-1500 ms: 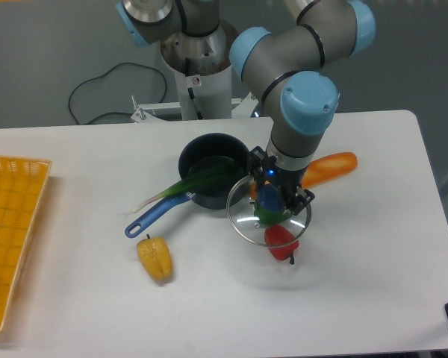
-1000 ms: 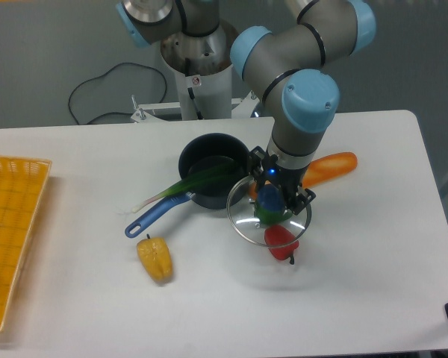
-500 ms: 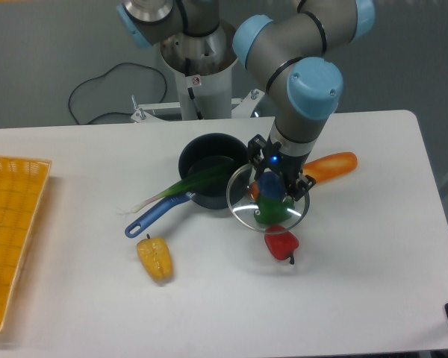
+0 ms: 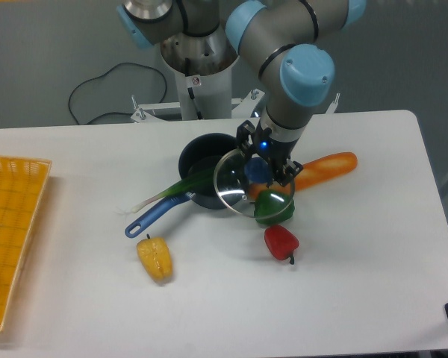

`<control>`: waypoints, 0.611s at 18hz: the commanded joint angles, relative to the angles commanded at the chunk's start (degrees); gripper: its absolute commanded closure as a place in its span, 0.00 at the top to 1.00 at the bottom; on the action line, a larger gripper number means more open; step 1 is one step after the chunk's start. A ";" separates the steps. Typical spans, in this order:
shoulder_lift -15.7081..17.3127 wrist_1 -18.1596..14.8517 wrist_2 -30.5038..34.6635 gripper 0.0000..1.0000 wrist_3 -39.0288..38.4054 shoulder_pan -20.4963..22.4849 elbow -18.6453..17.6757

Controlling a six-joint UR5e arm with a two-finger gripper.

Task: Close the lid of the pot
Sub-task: 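Carry the held glass lid over the saucepan rim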

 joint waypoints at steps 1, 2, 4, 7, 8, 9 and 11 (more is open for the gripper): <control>0.35 0.00 -0.70 0.59 0.00 -0.09 -0.44; 0.70 0.00 -0.97 0.59 -0.09 -0.17 -0.71; 1.15 -1.22 -1.32 0.59 -0.44 -0.53 -0.80; 1.41 -2.11 -2.02 0.59 -1.58 -0.96 -0.88; 1.41 -2.55 -2.46 0.59 -1.84 -1.05 -0.80; 1.50 -2.90 -2.73 0.59 -1.93 -1.31 -0.80; 1.32 -3.43 -2.99 0.59 -3.86 -1.84 -0.88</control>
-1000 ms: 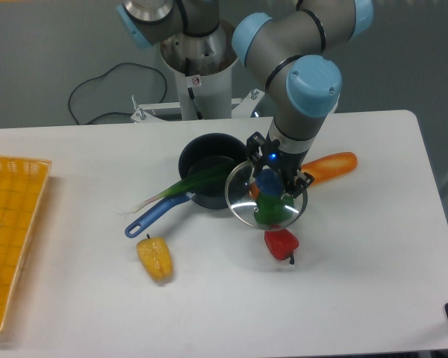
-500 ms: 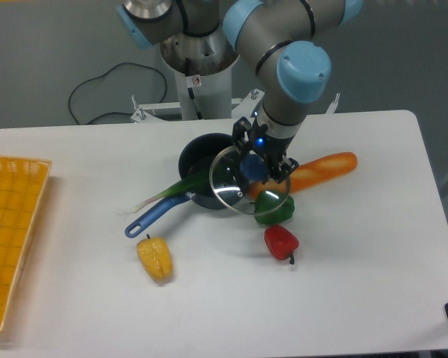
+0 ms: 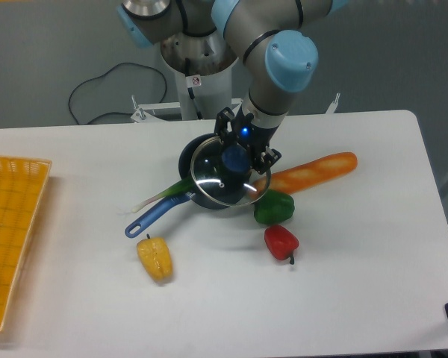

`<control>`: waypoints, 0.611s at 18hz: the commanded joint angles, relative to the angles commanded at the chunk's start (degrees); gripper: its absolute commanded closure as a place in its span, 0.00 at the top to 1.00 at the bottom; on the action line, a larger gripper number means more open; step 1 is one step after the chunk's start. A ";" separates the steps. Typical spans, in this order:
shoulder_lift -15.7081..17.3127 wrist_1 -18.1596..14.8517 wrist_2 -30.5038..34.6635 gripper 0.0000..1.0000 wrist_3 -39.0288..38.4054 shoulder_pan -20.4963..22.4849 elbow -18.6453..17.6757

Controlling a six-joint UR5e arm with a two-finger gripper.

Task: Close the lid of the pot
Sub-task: 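Carry the held glass lid over the saucepan rim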

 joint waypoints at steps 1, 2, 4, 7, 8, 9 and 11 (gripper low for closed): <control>-0.09 0.09 0.00 0.59 -0.80 0.00 0.00; -0.09 0.17 -0.09 0.59 -0.72 -0.35 -0.35; 0.00 0.17 -0.09 0.59 -0.63 -0.53 -1.05; 0.09 0.17 -0.61 0.59 -0.89 -0.70 -1.93; 0.26 0.26 -0.62 0.59 -0.63 -0.70 -2.98; 0.78 0.44 -0.70 0.59 -0.54 -0.70 -4.03; 1.23 0.70 -0.70 0.59 -0.45 -0.70 -4.75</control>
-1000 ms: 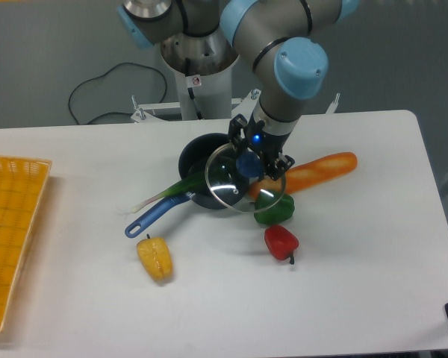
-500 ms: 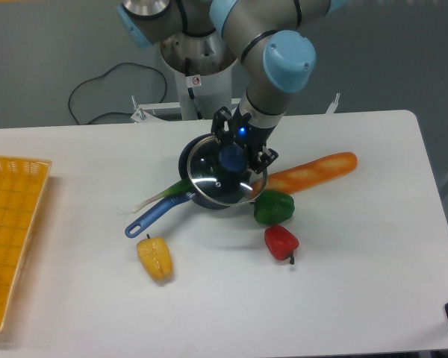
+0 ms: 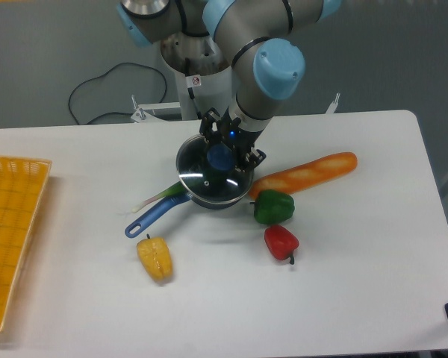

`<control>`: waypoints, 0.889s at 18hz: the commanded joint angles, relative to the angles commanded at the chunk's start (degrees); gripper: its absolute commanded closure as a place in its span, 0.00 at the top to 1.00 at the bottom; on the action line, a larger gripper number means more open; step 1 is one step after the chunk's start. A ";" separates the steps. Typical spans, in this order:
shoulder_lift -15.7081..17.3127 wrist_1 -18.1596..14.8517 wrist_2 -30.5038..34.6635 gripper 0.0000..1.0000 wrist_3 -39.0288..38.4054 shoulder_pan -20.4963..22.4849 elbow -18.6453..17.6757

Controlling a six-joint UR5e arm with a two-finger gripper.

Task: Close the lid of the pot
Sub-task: 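Carry the held glass lid over the saucepan rim, then lower the glass lid onto the saucepan and settle it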

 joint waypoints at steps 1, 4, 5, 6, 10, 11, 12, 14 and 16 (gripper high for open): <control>0.00 0.00 0.00 0.59 0.00 0.09 0.00; 0.09 0.00 0.09 0.59 0.52 0.00 -0.35; 0.09 0.00 -0.09 0.59 0.96 0.00 -0.70; 0.09 -0.09 -0.44 0.59 1.05 0.00 -0.79; 0.09 -0.09 -0.88 0.59 0.97 -0.09 -1.40; 0.09 -0.09 -0.97 0.59 0.97 -0.09 -1.67; 0.09 -0.09 -0.88 0.59 0.97 -0.09 -1.84; 0.09 -0.09 -0.79 0.59 0.97 -0.09 -2.37; 0.09 -0.26 -0.70 0.59 1.14 0.00 -2.46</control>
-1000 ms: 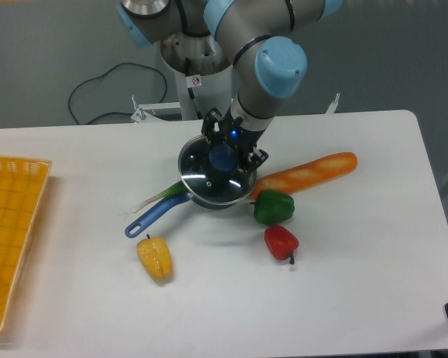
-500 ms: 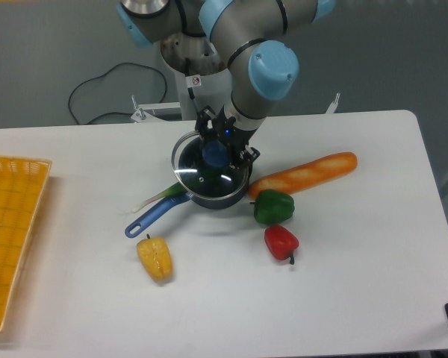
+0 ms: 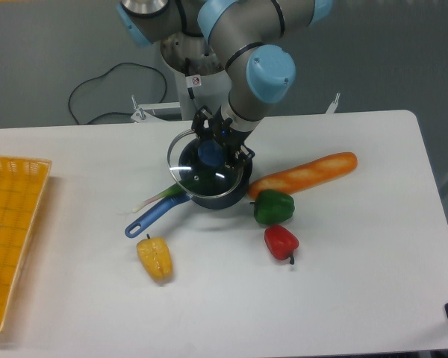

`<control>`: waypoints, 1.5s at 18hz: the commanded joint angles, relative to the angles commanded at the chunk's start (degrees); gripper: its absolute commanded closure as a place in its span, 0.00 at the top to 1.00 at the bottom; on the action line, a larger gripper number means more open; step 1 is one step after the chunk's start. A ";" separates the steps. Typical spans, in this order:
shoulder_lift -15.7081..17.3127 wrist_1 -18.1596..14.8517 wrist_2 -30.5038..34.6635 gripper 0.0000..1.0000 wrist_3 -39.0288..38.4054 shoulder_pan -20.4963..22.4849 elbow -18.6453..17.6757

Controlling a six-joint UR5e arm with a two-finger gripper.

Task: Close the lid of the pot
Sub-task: 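Lower the glass lid onto the saucepan and settle it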

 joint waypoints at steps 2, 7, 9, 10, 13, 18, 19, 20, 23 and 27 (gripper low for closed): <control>-0.09 0.00 0.17 0.59 0.09 0.00 -0.26; -0.18 -0.09 0.35 0.59 0.18 0.00 -1.14; -0.09 0.00 0.35 0.59 0.18 0.00 -1.32; -0.17 0.09 0.35 0.59 0.18 0.00 -1.32; -0.35 0.09 0.35 0.59 0.09 -0.17 -1.49; -0.53 0.09 0.44 0.59 0.18 0.00 -1.84; -0.53 0.17 0.44 0.59 0.18 0.00 -1.85; -0.53 0.17 0.44 0.59 0.18 0.00 -1.85; -0.62 0.17 0.44 0.59 0.18 0.00 -2.11; -0.62 0.17 0.53 0.59 0.18 0.00 -2.28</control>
